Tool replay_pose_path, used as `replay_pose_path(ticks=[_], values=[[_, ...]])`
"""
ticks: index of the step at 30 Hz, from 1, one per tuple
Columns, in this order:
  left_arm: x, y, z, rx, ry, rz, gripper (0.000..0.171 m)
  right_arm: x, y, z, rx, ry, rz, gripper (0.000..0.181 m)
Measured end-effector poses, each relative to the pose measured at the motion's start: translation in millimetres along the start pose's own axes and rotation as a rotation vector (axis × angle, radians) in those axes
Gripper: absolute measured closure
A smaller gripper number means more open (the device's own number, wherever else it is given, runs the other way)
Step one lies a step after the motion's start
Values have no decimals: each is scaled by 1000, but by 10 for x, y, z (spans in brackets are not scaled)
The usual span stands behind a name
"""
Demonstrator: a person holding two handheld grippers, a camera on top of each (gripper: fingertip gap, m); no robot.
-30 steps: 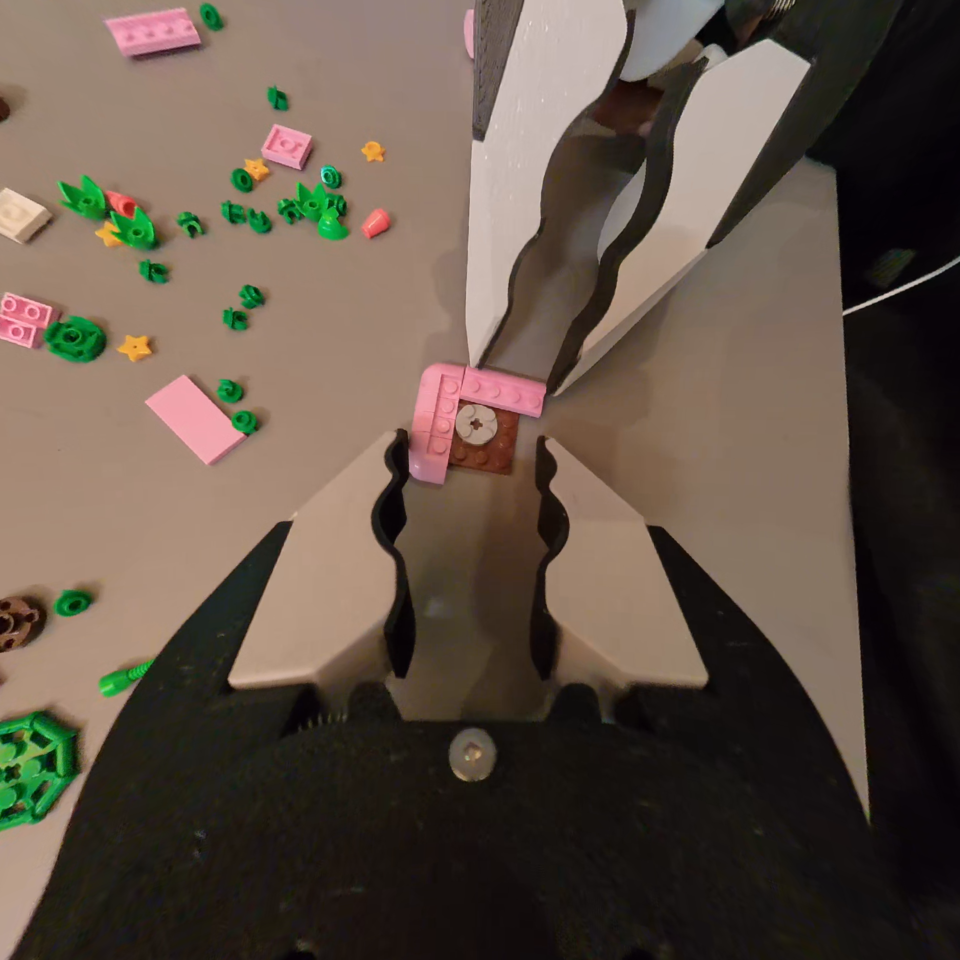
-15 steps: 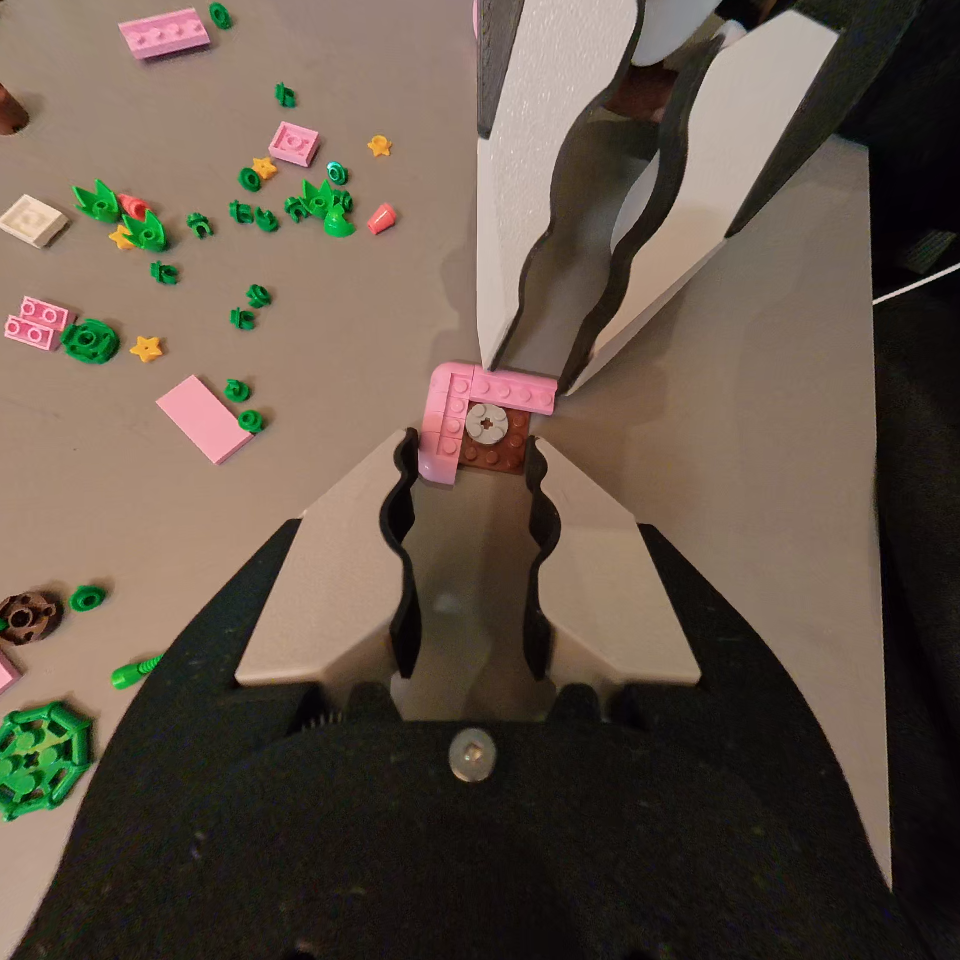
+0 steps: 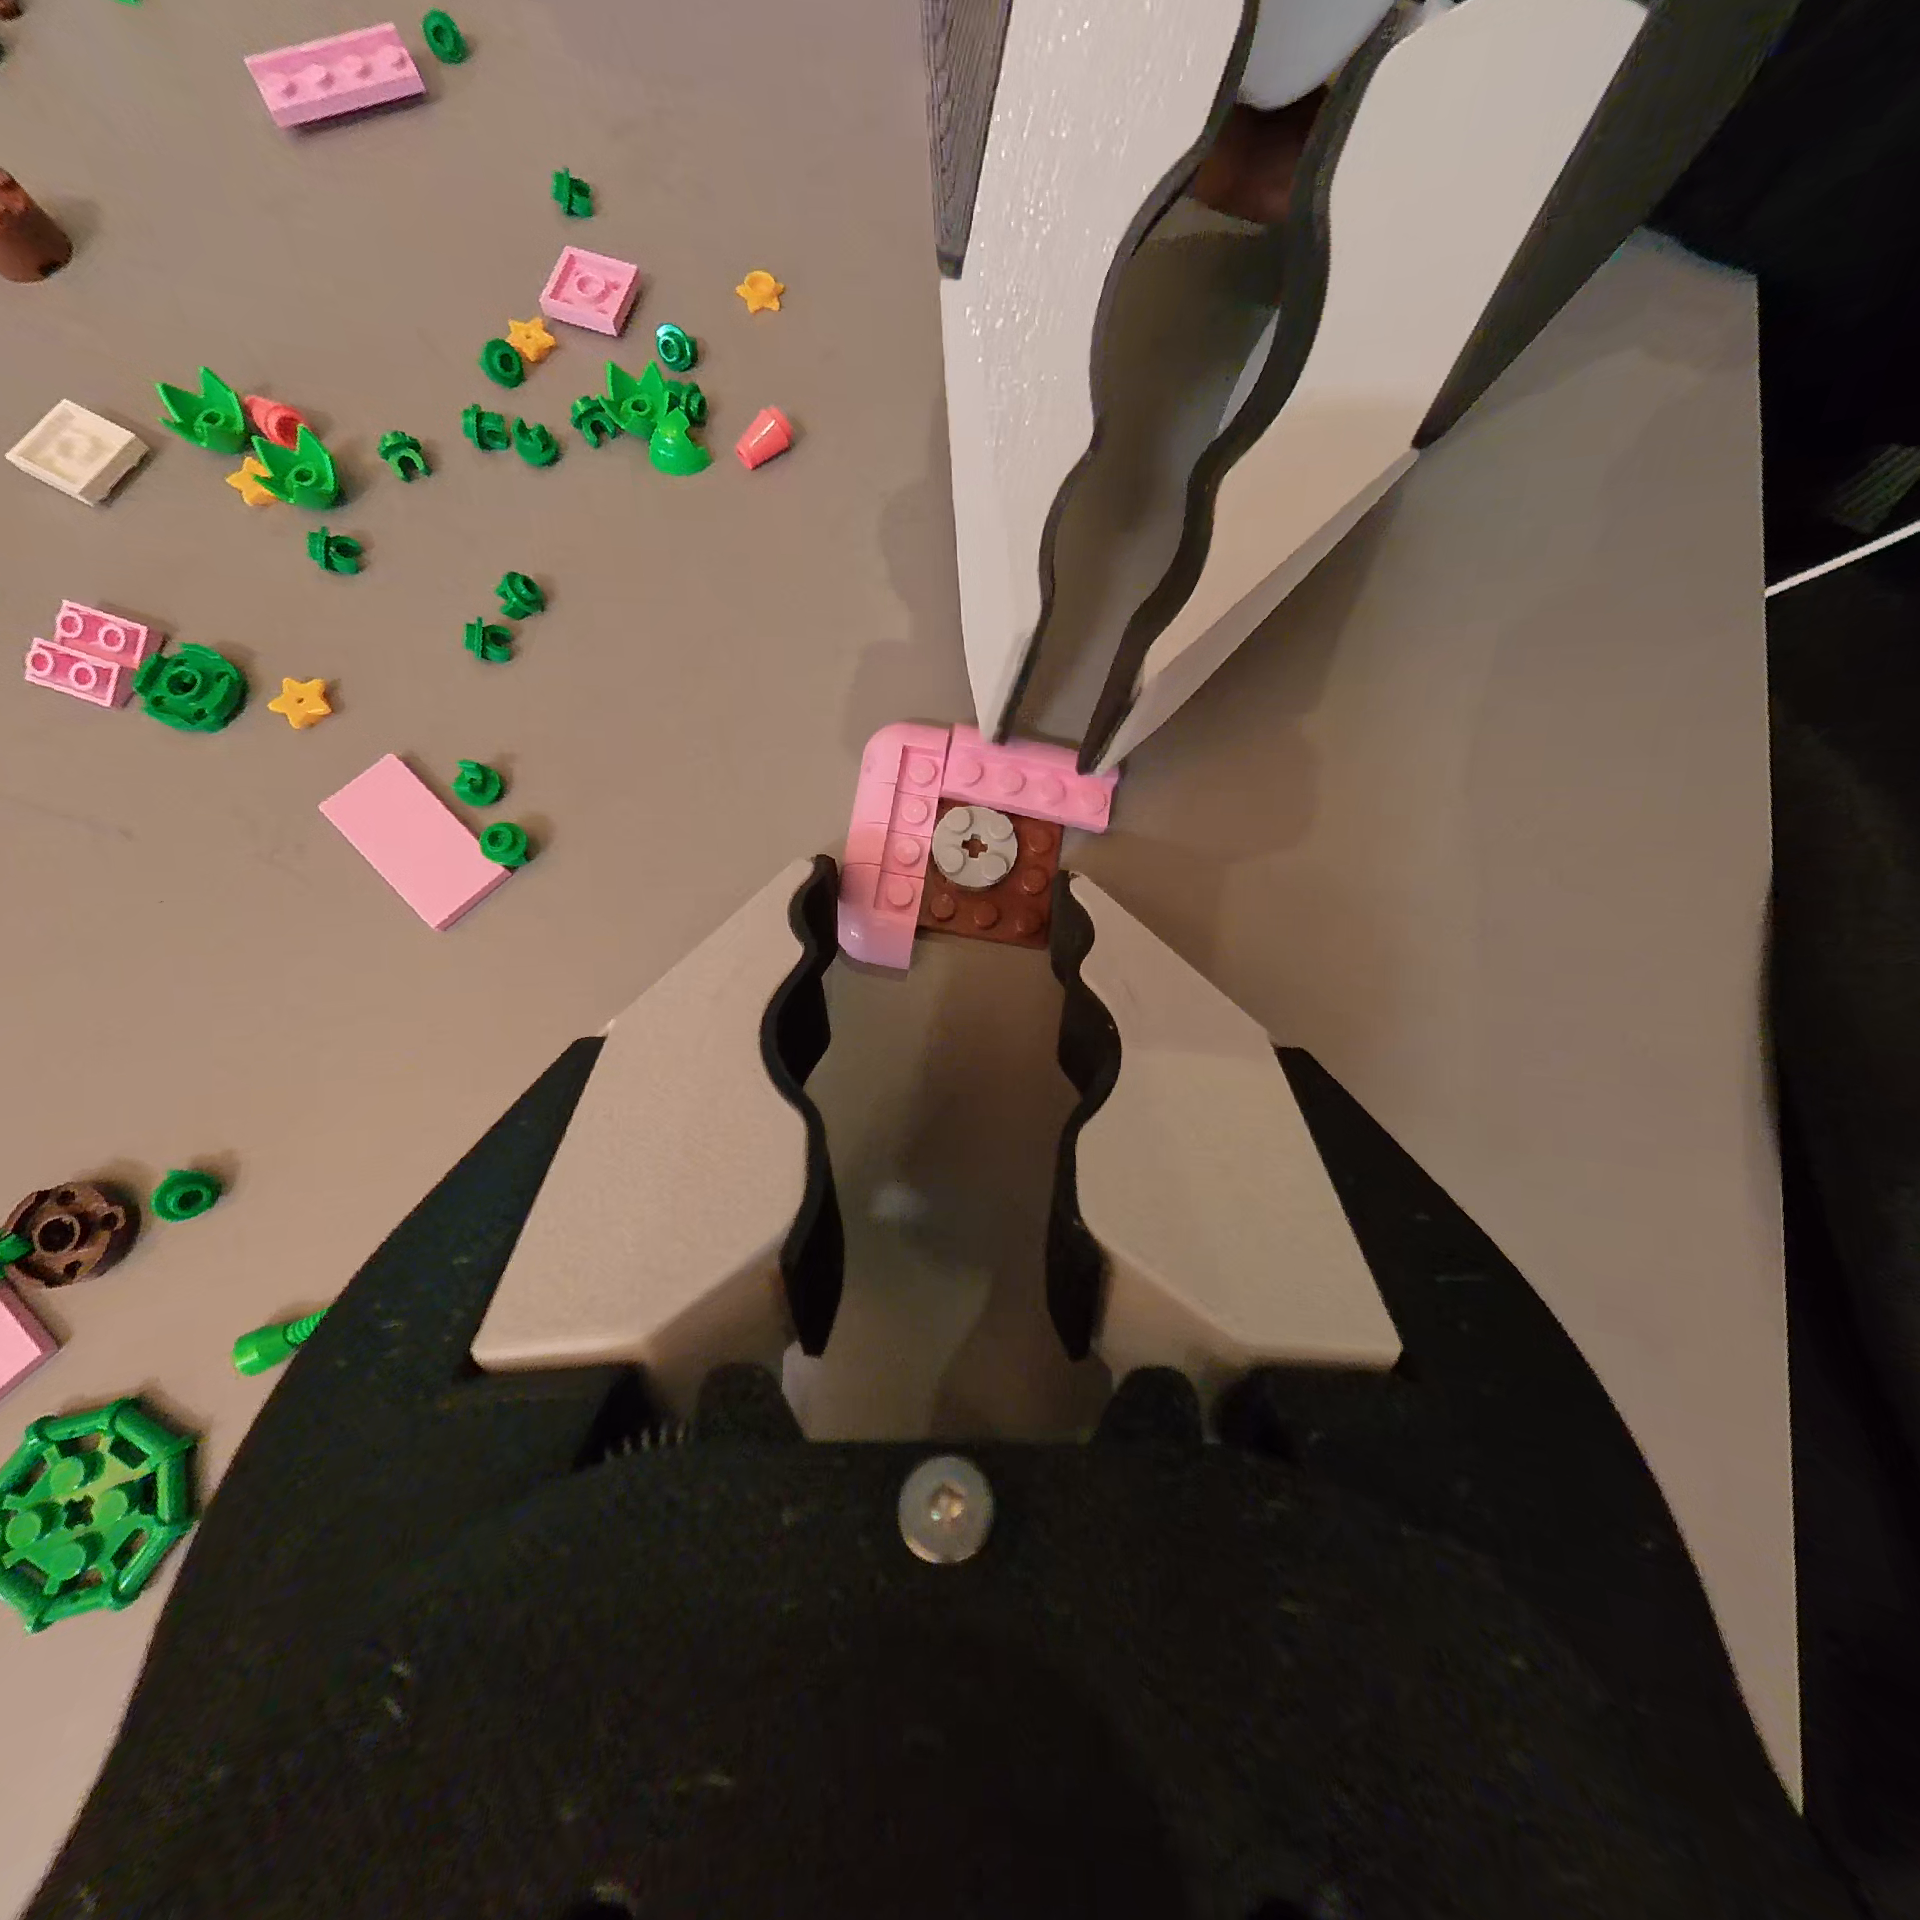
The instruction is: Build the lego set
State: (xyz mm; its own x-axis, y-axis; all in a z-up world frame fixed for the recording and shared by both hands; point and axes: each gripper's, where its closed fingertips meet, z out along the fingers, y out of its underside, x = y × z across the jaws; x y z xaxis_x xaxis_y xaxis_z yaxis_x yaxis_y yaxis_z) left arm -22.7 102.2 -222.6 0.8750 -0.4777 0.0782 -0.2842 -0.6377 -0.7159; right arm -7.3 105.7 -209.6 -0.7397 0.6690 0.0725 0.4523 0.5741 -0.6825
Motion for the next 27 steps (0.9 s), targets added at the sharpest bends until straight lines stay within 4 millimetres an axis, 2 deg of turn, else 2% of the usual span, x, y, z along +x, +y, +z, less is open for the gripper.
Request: replay_pose_path(ticks=[18, 27], values=[[8, 4, 4, -3, -6, 14, 133, -34, -1, 48, -22, -49, 91, 181], [9, 3, 6, -4, -6, 14, 133, -38, 4, 54, -132, -156, 152, 181]])
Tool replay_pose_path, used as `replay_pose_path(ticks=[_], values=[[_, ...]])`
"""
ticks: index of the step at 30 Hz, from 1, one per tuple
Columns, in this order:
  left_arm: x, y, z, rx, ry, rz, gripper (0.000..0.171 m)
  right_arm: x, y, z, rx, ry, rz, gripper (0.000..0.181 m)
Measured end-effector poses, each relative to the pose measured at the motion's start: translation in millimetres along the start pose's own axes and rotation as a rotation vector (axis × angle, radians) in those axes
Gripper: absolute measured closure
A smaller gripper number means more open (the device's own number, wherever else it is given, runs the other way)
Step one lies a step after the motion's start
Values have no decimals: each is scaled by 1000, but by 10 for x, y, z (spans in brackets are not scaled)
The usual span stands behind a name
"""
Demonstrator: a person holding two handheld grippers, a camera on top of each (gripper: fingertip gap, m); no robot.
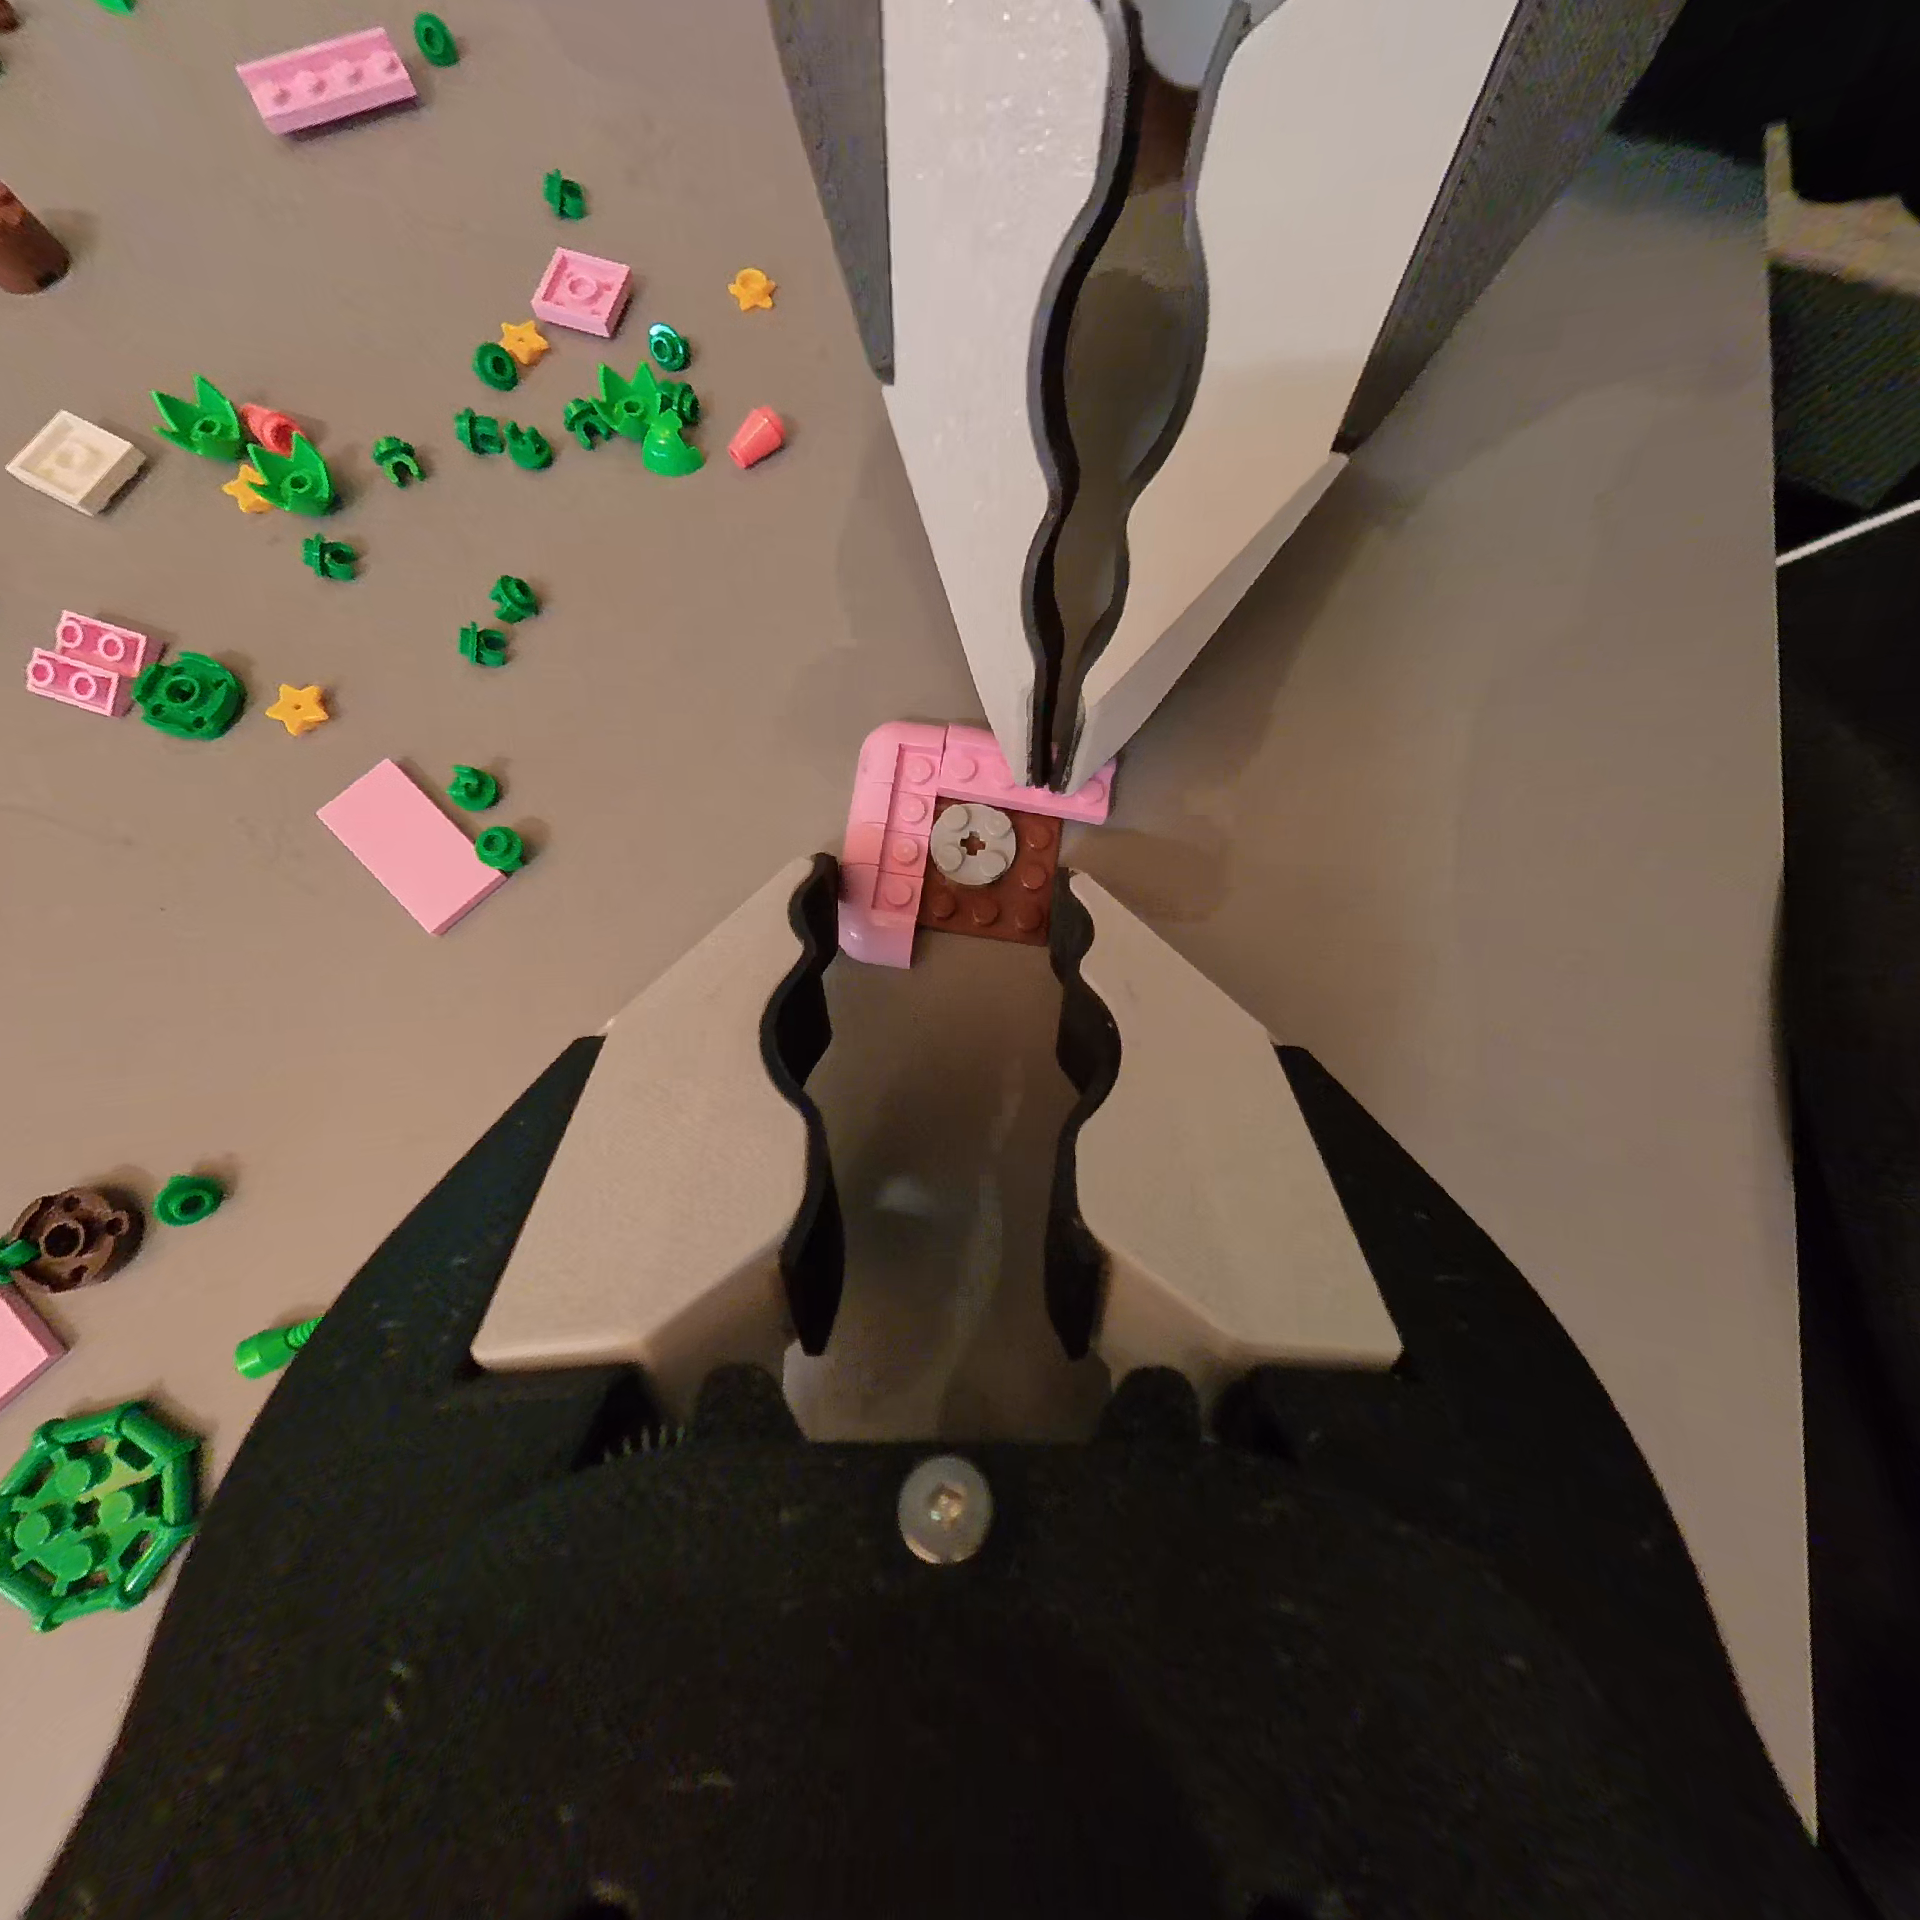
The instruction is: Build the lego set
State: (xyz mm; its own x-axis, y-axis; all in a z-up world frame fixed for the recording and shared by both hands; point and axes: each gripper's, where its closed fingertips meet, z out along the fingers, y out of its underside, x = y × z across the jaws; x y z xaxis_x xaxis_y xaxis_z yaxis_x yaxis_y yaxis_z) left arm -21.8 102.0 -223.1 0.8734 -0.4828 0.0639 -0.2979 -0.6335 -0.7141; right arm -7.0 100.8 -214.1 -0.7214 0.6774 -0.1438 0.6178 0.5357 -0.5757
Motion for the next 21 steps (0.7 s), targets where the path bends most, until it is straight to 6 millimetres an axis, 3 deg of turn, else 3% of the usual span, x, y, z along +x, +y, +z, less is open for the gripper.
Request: replay_pose_path(ticks=[5, 12, 16, 21], values=[[-1, 2, 1, -2, -11, 9, 133, 0, -5, 6, -112, 20, -46, 181], [-6, 6, 5, -5, -27, 22, 132, 1, -215, -108, 5, 140, -10, 181], [-6, 7, 4, -5, -29, 21, 132, 99, -81, -85, -103, 250, -8, 181], [-7, 12, 3, -6, -39, 20, 132, 91, 10, -13, -197, 258, -18, 181]])
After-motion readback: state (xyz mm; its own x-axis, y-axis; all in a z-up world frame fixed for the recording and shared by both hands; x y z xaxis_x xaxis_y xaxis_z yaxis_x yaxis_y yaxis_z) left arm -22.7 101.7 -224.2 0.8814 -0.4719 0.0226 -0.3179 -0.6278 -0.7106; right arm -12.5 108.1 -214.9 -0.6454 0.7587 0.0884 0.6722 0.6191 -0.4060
